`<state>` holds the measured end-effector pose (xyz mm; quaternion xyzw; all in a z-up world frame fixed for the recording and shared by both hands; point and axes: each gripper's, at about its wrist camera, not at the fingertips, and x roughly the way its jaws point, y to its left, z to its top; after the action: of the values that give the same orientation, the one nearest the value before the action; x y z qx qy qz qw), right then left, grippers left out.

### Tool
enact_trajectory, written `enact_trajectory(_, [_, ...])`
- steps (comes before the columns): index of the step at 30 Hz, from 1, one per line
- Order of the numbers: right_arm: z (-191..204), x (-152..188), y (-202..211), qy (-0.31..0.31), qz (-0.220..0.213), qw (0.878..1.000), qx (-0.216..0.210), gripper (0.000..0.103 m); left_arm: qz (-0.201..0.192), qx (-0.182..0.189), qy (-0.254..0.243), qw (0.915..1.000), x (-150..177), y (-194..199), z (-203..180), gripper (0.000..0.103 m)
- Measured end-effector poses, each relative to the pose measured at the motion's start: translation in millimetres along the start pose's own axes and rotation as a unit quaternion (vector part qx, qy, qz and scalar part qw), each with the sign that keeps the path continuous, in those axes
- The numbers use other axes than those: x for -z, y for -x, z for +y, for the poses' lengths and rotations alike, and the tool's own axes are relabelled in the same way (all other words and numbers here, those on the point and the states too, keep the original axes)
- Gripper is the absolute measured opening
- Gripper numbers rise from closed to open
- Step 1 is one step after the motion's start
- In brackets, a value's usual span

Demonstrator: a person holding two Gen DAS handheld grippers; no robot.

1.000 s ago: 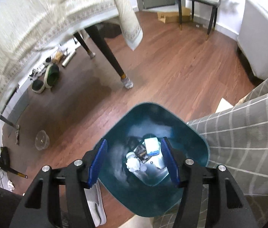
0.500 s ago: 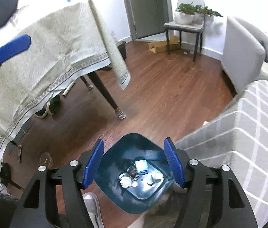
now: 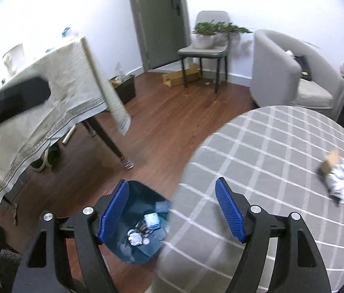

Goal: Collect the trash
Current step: 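Move both open tools back toward the white box and tan cardboard piece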

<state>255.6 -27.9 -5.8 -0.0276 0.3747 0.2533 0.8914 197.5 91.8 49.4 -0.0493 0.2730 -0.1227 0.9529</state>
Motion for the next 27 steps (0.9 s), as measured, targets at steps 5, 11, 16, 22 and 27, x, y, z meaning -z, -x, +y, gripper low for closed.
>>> enact_trajectory(5, [-31.4,3.5,19.5,-0.012,-0.012,1.0,0.021,0.077,0.008,0.008,-0.011,0.9999,2.2,-13.7,-19.1,0.082])
enact_trajectory(11, [-65.7,8.9,42.0,-0.021,-0.033,0.998,0.039,0.081,0.014,0.026,-0.02,0.9994,3.8,-31.7,-43.0,0.082])
enact_trajectory(16, [-93.7,15.8,52.6,-0.029,-0.034,0.998,0.052,0.084,0.02,0.045,-0.029,0.9984,5.5,-45.1,-63.1,0.082])
enact_trajectory(22, [-123.6,18.4,72.3,-0.029,-0.041,0.996,0.072,0.09,0.026,0.059,-0.041,0.9971,3.0,-65.1,-87.4,0.082])
enact_trajectory(27, [-155.1,20.2,84.3,-0.034,-0.042,0.994,0.091,0.092,0.028,0.076,-0.053,0.9953,1.0,-81.2,-105.9,0.082])
